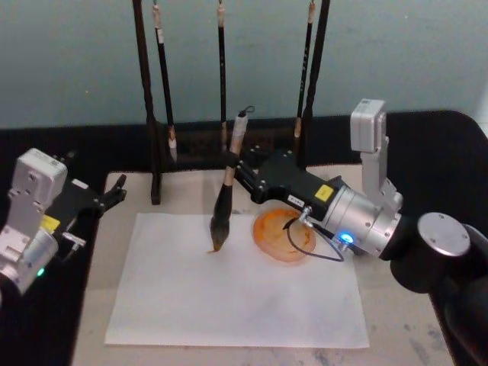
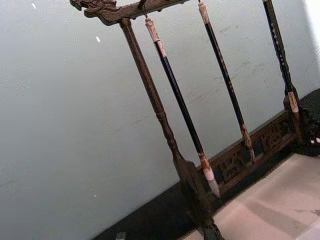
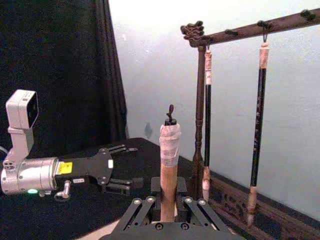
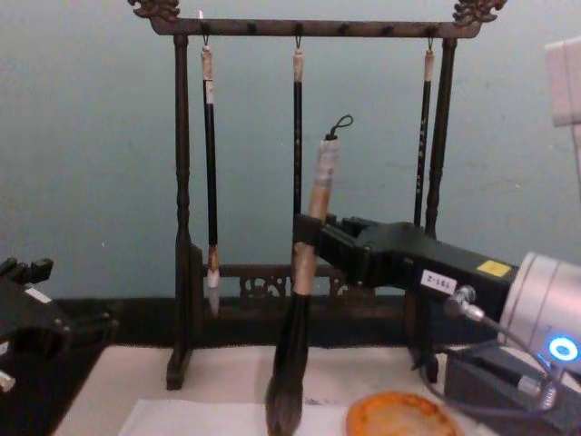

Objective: Pick up the brush from the inkstone, write on the paper, then place the brush back to its original position.

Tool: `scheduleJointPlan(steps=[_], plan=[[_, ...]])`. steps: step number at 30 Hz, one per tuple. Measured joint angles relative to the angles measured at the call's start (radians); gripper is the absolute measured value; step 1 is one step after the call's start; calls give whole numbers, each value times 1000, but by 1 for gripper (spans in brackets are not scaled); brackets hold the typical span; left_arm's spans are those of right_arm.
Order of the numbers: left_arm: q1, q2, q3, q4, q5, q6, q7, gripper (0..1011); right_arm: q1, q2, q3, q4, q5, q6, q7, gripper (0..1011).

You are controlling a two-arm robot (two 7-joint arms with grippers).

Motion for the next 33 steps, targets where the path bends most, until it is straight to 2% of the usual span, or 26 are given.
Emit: scheduleJointPlan(steps=[23,33], plan=[[0,0,0,0,0,0,0,1010,-52,39,41,-72,-49,-18,-34,177],[0,0,0,0,0,0,0,1010,-68,37,69,-104,-39,-36,-38,177]])
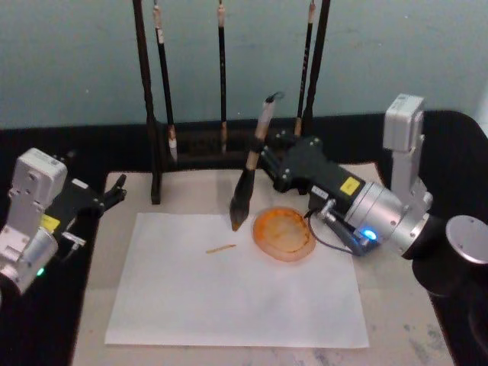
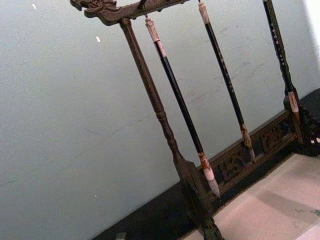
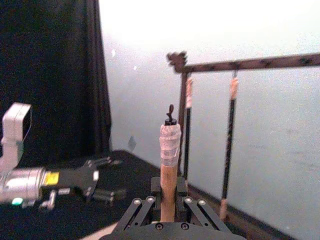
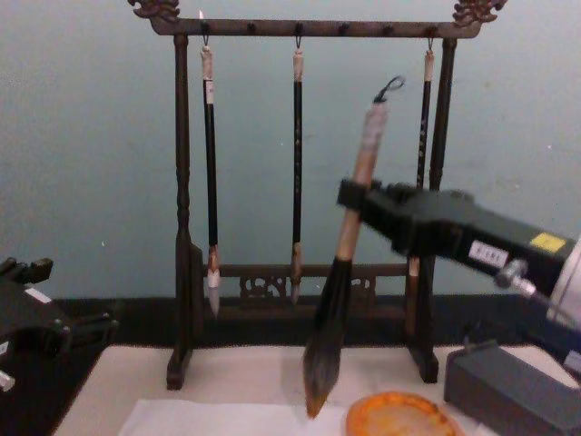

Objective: Pick up the brush from the inkstone, write on the paper, then place the brush back to its original position.

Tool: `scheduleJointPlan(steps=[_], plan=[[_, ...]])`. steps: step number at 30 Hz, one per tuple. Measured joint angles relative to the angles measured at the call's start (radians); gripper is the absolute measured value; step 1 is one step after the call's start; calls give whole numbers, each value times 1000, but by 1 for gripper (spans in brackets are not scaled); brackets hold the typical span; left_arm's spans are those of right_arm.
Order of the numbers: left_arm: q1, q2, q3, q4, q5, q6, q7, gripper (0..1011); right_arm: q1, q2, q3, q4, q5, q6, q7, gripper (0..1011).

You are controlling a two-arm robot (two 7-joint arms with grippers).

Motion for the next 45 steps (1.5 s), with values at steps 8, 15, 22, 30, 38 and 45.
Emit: scheduleJointPlan(steps=[8,15,22,30,38,45], plan=[[0,0,0,0,0,0,0,1010,-26,-5,80,-23,99,20,-27,177],[0,0,0,0,0,0,0,1010,-67,0,169,-36,238,88,-70,176],[0,0,0,0,0,0,0,1010,-91,4,218,-30,346,150,-101,176],[0,0,0,0,0,0,0,1010,-113,3,247,-2,465,236,-157,177],[0,0,0,0,0,0,0,1010,-122,-2,248,22,531,271,-191,177],[0,0,0,0,0,0,0,1010,-117,-10,242,47,573,284,-210,177]])
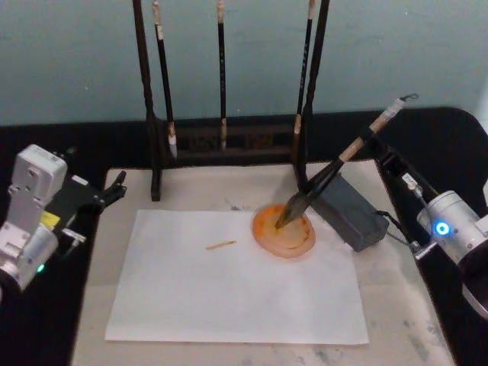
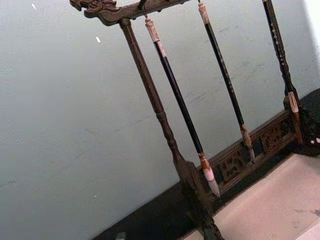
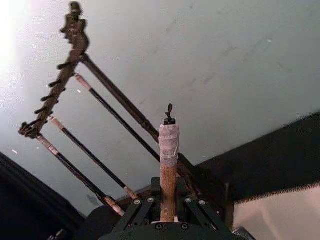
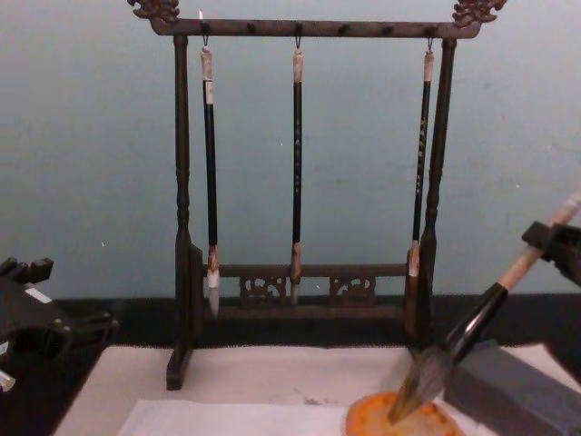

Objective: Pick up the brush from the inkstone, write on the paper, then place the brush back to its original position.

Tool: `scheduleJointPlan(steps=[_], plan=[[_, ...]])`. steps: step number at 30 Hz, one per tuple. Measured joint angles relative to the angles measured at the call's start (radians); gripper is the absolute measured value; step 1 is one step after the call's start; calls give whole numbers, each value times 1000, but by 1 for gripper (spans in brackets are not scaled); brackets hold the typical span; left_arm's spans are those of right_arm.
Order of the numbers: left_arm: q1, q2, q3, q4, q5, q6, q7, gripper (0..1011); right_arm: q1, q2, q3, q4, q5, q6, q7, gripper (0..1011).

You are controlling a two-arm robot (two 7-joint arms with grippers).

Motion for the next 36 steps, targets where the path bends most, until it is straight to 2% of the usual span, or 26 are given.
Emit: scheduleJointPlan(steps=[13,30,36], plan=[[0,0,0,0,0,0,0,1010,29,-11,-13,65,82,37,-23,177],[0,0,0,0,0,0,0,1010,50,-5,-39,106,136,38,-47,177],[0,0,0,0,0,0,0,1010,50,-4,-41,106,139,38,-50,177]])
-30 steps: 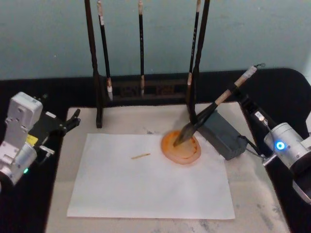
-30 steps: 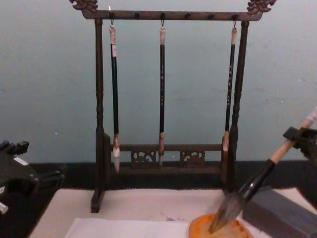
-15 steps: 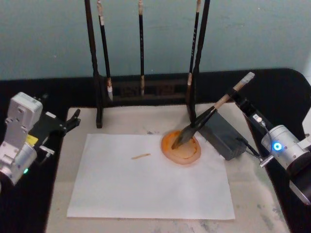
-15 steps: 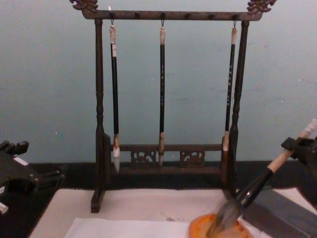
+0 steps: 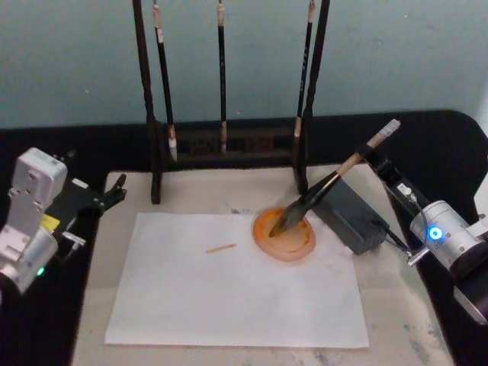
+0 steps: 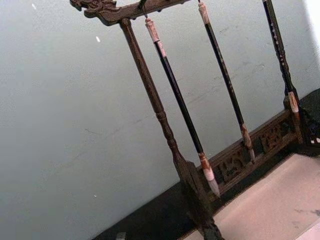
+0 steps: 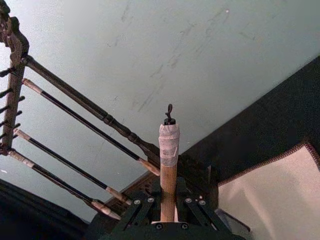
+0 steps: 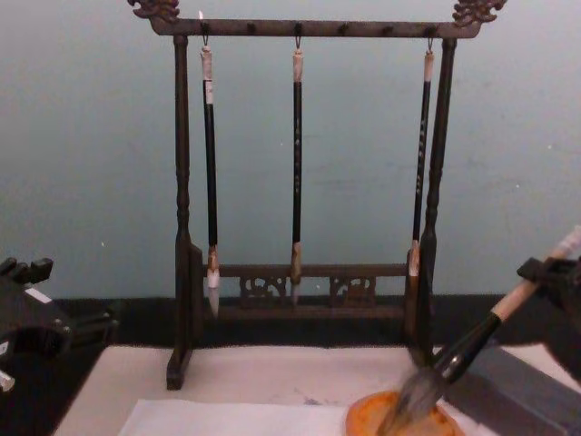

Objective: Pick up the brush from the inkstone, write on the paper, then place the brush back to its original position.

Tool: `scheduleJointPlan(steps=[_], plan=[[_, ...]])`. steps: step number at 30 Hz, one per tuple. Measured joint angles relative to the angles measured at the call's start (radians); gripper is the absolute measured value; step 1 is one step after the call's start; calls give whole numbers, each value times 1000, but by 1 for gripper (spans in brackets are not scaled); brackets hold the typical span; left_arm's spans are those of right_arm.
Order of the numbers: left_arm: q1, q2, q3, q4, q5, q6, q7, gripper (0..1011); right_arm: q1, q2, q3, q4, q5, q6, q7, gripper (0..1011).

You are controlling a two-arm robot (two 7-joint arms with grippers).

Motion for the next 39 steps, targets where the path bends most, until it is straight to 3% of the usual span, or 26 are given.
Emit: scheduleJointPlan(steps=[9,16,22,25,29,37,39], plan=[[0,0,0,0,0,0,0,1010,0,-1,1,0,-1,-1,2,178],[0,0,0,0,0,0,0,1010,-1,-1,2,0,-2,-1,3,365],[0,0,0,0,0,0,0,1010,-1,-1,3,-1,-3,-1,3,596],[0,0,0,0,0,0,0,1010,-1,-1,3,-1,-3,-1,4,650],[0,0,0,0,0,0,0,1010,-1,-1,3,-1,-3,-1,4,813],[0,0,0,0,0,0,0,1010,-1,-1,3,-2,-4,-1,4,1000],[0,0,0,0,0,0,0,1010,-1,-1,3,-2,-4,-1,4,1000]])
